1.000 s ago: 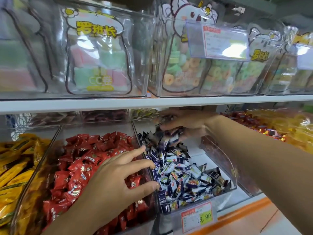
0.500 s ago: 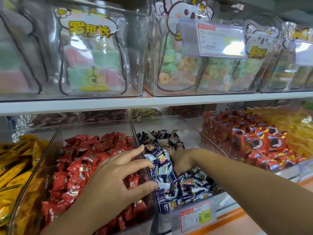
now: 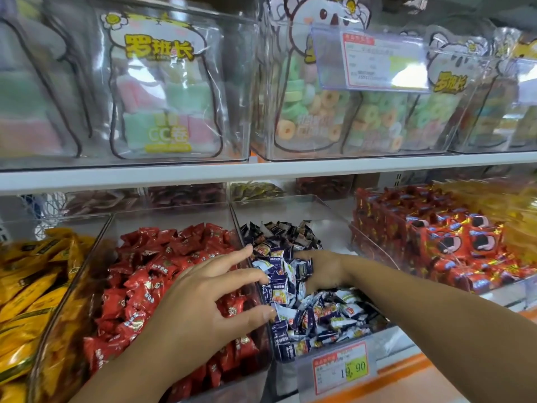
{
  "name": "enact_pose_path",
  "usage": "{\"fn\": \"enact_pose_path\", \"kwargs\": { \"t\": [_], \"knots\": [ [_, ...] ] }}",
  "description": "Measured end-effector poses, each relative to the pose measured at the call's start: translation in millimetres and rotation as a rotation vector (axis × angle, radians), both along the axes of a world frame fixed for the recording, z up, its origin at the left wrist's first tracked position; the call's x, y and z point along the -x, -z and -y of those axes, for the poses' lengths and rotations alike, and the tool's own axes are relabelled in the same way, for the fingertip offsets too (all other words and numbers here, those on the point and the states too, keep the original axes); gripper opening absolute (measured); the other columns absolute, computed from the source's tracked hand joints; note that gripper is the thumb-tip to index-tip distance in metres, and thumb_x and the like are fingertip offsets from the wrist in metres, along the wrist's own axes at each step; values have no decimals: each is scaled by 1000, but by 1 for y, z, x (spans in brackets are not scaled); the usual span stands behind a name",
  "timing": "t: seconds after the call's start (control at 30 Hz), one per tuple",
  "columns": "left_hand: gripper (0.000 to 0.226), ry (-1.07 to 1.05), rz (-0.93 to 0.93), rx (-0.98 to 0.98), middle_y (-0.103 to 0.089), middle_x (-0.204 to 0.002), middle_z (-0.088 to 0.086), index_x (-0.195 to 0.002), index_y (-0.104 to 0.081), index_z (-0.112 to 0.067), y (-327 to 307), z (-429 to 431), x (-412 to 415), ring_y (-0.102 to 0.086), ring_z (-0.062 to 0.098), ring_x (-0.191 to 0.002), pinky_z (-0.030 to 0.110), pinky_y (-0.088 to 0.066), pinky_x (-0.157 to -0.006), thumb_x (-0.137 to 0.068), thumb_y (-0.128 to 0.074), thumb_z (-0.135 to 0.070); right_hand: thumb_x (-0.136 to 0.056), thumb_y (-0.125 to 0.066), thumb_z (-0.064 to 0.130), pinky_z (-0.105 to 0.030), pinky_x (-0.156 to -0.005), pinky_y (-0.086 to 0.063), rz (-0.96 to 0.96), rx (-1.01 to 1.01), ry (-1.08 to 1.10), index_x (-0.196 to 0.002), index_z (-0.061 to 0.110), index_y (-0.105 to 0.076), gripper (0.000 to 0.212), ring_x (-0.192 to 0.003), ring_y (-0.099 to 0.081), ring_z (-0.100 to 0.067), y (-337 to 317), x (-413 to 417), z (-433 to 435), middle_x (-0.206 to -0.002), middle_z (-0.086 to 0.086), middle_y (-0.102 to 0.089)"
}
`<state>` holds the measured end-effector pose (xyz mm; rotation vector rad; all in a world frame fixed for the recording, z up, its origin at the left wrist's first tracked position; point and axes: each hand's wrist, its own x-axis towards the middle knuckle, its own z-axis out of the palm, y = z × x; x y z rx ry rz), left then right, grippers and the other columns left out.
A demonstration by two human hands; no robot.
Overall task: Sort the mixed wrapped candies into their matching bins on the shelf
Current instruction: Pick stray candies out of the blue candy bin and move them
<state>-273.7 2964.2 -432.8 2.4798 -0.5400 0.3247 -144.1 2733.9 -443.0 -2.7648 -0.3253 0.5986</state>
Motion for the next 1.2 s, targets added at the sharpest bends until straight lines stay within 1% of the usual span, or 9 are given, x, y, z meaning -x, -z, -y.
{"fn": "enact_pose_path", "kwargs": {
  "t": [0.07,0.17,0.2,0.27,0.37,0.47,0.73,1.0,1.2],
  "knots": [
    [55,2,-2,-7,-7,-138,-55,-113,-42,-73,0,-1,0,-19,-17,-132,32,-22,-112,-62,-35,-93,-84,-68,7,-25,-99,-40,51,2,0,-152,13,-22,82,-126,-50,-25,-10,4,1,-153,-11,-33],
    [56,4,4,-19,-5,-137,-56,-113,-41,-73,0,-1,-1,-15,-23,-128,29,-21,-107,-61,-34,-93,-83,-60,-5,-21,-45,-43,38,-105,58,-151,20,-25,80,-53,-52,-10,-24,2,6,-106,-10,-62],
    [56,5,8,-20,-5,-137,-56,-113,-41,-73,0,-1,-1,-13,-25,-127,27,-21,-105,-61,-34,-93,-82,-64,-3,-19,-45,-42,49,-139,69,-150,22,-27,81,-52,-50,-8,-32,0,8,-99,-6,-61],
    [56,10,13,-18,-5,-138,-56,-114,-41,-73,0,-1,-1,-9,-27,-126,26,-19,-104,-61,-34,-93,-82,-72,17,-20,-74,-46,39,-139,65,-145,16,-36,72,-89,-61,-13,-49,-3,10,-124,-8,-59],
    [54,12,14,-9,-7,-137,-56,-113,-40,-75,1,-2,-1,-10,-27,-126,27,-20,-106,-61,-36,-92,-80,-74,39,-28,-105,-30,25,-188,80,-146,16,-36,80,-135,-39,-22,-72,-12,12,-150,-3,-39],
    [53,10,13,0,-8,-137,-56,-111,-41,-75,1,-1,-2,-13,-23,-129,29,-21,-109,-61,-37,-91,-64,-87,41,-34,-110,-31,166,-317,113,-150,21,-26,107,-137,-36,-24,-78,-23,9,-152,1,-35],
    [54,2,12,-16,-9,-139,-53,-113,-40,-75,2,-2,-2,-20,-13,-135,34,-23,-113,-62,-35,-93,-75,-76,49,-41,-101,-45,86,-94,-201,-132,41,-46,65,-118,-53,-19,-88,1,-7,-139,4,-48],
    [55,-6,-4,-7,-9,-138,-54,-111,-44,-72,1,-2,-1,-20,-12,-135,31,-23,-111,-60,-35,-92,-83,-57,61,-63,-114,3,282,371,-538,-132,47,-48,52,-147,12,-27,-22,9,-27,-160,14,6],
    [56,-5,-1,-15,-10,-139,-54,-111,-44,-72,1,-2,-2,-19,-15,-134,28,-21,-106,-60,-36,-93,-83,-65,52,-39,-112,-30,107,444,-321,-141,39,-42,64,-139,-33,-25,-67,8,12,-157,3,-25]
  ]
}}
